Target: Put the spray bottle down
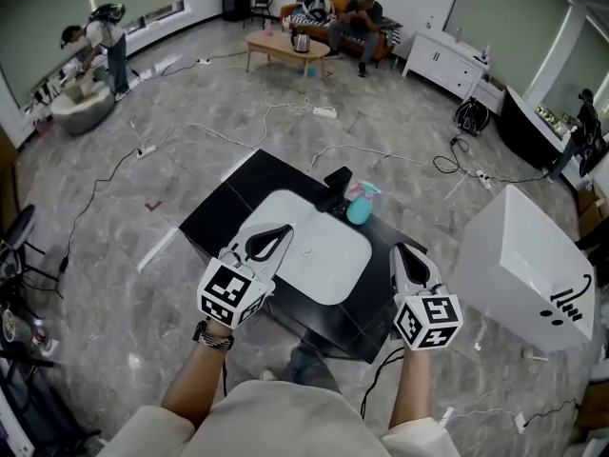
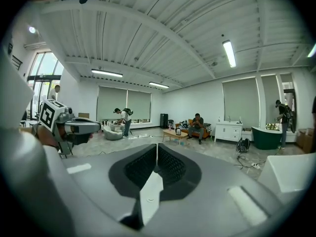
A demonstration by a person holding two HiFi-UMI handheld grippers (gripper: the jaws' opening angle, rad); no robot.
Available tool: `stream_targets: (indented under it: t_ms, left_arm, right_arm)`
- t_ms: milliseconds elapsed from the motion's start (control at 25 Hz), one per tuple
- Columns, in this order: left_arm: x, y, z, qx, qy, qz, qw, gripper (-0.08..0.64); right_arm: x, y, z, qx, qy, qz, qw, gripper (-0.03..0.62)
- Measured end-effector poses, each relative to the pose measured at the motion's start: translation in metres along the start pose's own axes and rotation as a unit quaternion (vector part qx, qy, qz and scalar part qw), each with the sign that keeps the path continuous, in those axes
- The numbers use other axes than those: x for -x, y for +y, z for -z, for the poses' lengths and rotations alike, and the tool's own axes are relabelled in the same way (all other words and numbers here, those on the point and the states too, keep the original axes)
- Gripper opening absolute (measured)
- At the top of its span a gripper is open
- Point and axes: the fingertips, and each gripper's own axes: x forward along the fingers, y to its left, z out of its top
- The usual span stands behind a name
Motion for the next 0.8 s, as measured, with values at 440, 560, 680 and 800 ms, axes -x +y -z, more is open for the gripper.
stream_targets:
  t_ms: [440,560,680,800]
  left_arm:
    - [0.015,-0.011,-0.022,-0.016,-0.015,-0.008,0.9997,0.002]
    - [0.016,-0.011,-0.026,-0.021,-0.016,-0.010,0.9996,0.002]
    - [0.016,-0.013,-0.028,-0.023,-0.017,-0.011,0.9995,0.002]
    - [0.014,-0.016,-0.025,-0.024,-0.014,-0.008,0.9996,0.002]
  right_arm:
    - [0.035,0.015,-0.036,0.007,-0.034,-0.018,0.999,0.006]
    - [0.040,0.018,-0.041,0.015,-0.037,-0.022,0.999,0.005]
    - [0.042,0.021,-0.040,0.022,-0.033,-0.025,0.999,0.005]
    - [0.042,0.019,-0.038,0.027,-0.029,-0.023,0.999,0.005]
